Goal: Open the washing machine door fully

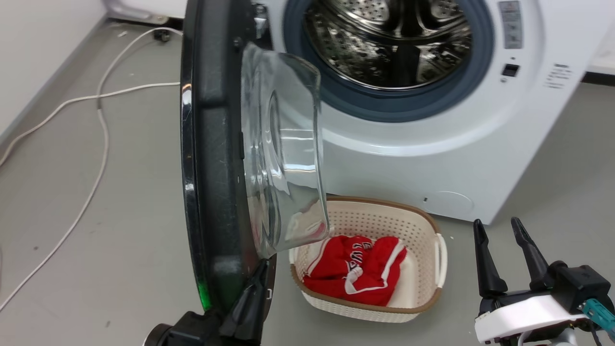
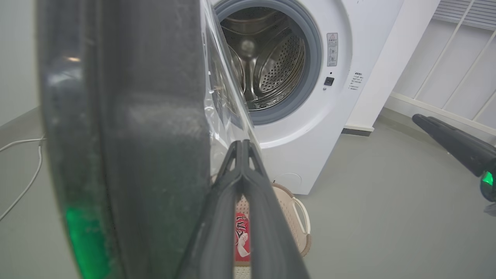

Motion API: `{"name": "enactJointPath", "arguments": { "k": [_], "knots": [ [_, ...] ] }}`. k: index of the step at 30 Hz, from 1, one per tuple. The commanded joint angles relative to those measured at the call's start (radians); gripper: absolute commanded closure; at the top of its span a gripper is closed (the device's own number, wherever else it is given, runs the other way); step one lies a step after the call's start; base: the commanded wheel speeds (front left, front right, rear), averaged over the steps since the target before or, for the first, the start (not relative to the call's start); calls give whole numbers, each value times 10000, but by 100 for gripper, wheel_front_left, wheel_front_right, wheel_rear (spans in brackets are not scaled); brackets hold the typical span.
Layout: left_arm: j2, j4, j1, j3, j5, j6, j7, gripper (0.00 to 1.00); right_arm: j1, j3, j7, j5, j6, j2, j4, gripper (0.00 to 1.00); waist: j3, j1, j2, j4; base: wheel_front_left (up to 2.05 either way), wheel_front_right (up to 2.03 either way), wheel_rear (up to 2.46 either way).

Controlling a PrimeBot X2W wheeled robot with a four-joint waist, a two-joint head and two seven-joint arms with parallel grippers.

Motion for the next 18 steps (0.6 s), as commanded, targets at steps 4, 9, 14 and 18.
{"name": "enactJointPath", "arguments": {
  "k": [4, 9, 14, 18],
  "knots": [
    [203, 152, 153, 493, -95, 304, -112, 100, 103, 58, 86, 16, -3, 23, -60, 0, -75, 0, 0, 919, 0, 0, 0],
    [408, 337, 109, 965, -205, 475, -233, 100, 118, 105, 117, 66, -3, 21, -34, 0, -123, 0, 0, 1077, 0, 0, 0],
    [713, 673, -255, 1786, -505, 625, -422, 100, 30, 200, 161, 88, -3, 23, -33, 0, -92, 0, 0, 1040, 0, 0, 0],
    [1070, 1112, -668, 2679, -835, 764, -656, 100, -15, 184, 190, 82, -3, 21, -83, 0, 13, 0, 0, 876, 0, 0, 0]
  ]
}}
